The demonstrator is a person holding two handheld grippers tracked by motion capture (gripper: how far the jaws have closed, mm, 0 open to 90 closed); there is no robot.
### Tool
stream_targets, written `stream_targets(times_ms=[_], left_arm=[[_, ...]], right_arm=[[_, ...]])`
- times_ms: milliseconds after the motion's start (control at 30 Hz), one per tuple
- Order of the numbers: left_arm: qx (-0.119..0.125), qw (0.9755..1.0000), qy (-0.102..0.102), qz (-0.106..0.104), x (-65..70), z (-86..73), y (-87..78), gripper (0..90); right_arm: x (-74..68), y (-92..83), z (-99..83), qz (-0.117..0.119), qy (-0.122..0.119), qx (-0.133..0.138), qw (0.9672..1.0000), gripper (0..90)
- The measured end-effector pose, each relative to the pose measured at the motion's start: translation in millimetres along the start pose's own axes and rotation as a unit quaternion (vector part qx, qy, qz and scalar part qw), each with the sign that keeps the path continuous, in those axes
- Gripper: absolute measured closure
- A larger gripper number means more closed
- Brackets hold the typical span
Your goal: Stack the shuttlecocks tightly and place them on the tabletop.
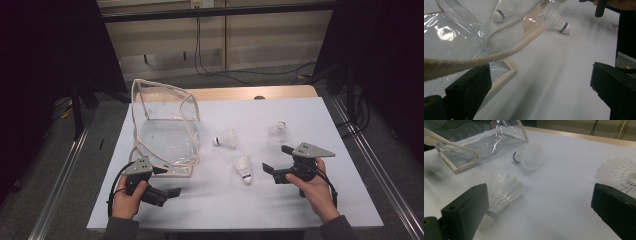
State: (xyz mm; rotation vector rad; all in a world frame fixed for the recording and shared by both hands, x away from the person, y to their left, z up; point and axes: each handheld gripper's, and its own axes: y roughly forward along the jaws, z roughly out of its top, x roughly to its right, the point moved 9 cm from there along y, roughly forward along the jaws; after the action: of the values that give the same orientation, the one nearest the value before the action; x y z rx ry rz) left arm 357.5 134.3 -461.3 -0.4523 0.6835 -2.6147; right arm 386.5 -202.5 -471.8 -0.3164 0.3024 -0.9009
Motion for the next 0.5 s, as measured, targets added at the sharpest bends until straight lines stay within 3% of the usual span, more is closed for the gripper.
stream_targets(times_ms=[500], left_arm=[[-0.001,1.0000,0.000,-0.002,0.2,-0.3,1.8,3.7]], right_arm=[[-4.2,14.4,7.5,0.003,-0.007,-0.017,0.9998,1.9]])
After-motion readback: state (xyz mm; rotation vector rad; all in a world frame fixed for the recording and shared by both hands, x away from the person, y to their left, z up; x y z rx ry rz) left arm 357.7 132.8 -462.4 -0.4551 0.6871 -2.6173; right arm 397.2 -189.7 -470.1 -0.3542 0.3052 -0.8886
